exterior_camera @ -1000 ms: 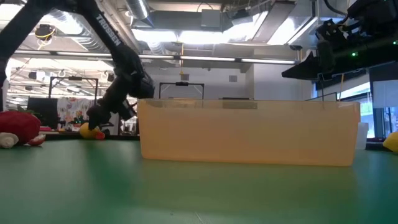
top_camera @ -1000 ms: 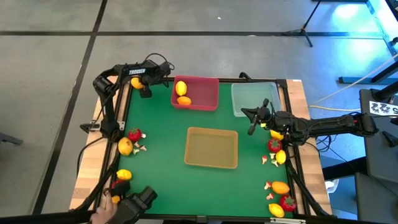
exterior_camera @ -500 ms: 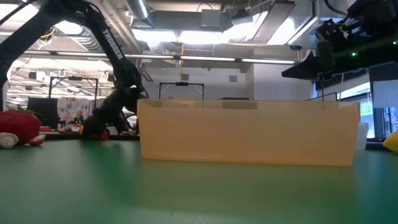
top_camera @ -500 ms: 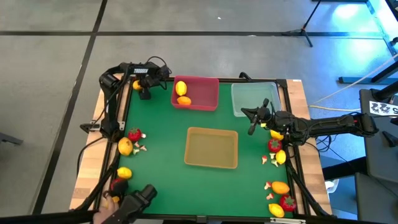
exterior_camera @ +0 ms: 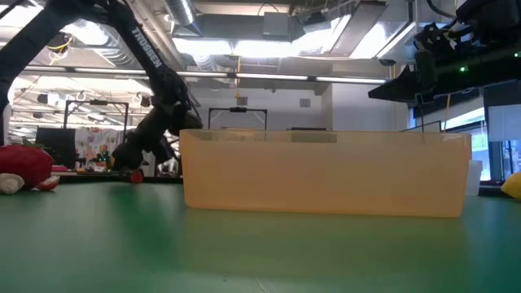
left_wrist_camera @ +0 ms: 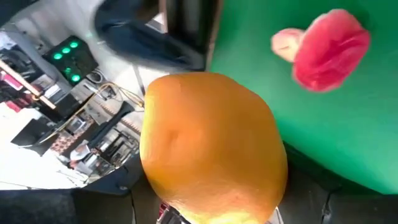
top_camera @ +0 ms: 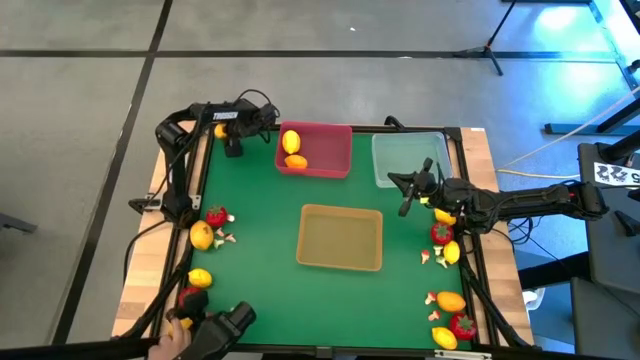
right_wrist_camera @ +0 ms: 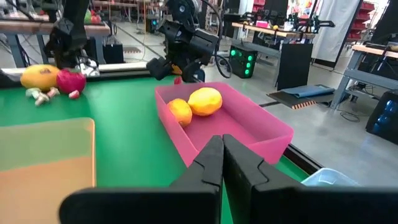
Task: Sort produce into baskets
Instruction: Put the yellow lemon into the red bin
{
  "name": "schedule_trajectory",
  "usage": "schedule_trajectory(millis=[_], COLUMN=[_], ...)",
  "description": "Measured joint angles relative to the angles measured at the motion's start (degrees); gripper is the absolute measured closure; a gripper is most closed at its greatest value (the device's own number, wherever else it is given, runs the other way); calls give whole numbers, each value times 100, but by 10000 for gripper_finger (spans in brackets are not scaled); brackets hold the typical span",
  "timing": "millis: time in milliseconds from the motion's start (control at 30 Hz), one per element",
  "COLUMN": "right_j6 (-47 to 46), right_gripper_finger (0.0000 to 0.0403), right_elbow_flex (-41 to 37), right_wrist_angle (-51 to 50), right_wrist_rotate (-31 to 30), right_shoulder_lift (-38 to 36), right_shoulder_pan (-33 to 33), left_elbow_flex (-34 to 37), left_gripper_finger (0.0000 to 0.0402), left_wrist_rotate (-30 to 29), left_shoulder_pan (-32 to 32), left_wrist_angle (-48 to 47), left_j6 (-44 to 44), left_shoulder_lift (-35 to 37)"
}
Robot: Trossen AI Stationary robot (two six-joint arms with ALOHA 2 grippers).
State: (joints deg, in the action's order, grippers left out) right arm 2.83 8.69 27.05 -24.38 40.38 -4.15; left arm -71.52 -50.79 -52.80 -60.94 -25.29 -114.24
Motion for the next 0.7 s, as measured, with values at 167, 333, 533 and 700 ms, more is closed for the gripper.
schedule_trajectory(millis=[167, 333, 533, 700], right_j6=[-2, 0, 0, 0], right_gripper_finger=[393, 393, 393, 393], right_elbow_flex=[0, 0, 0, 0], right_wrist_angle=[77, 80, 78, 132], right_wrist_rotate=[0, 0, 0, 2], right_shoulder_lift=[0, 0, 0, 0], right_shoulder_pan=[-1, 0, -2, 0], left_elbow_flex=[-170, -351, -480, -484], left_gripper_finger=[161, 163, 163, 163], left_wrist_rotate=[-8, 35, 1034, 2454], left_shoulder_pan=[176, 528, 1107, 1475], left_wrist_angle=[-141, -5, 827, 1852], left_j6=[211, 288, 424, 873], left_shoulder_lift=[481, 1082, 1835, 2245])
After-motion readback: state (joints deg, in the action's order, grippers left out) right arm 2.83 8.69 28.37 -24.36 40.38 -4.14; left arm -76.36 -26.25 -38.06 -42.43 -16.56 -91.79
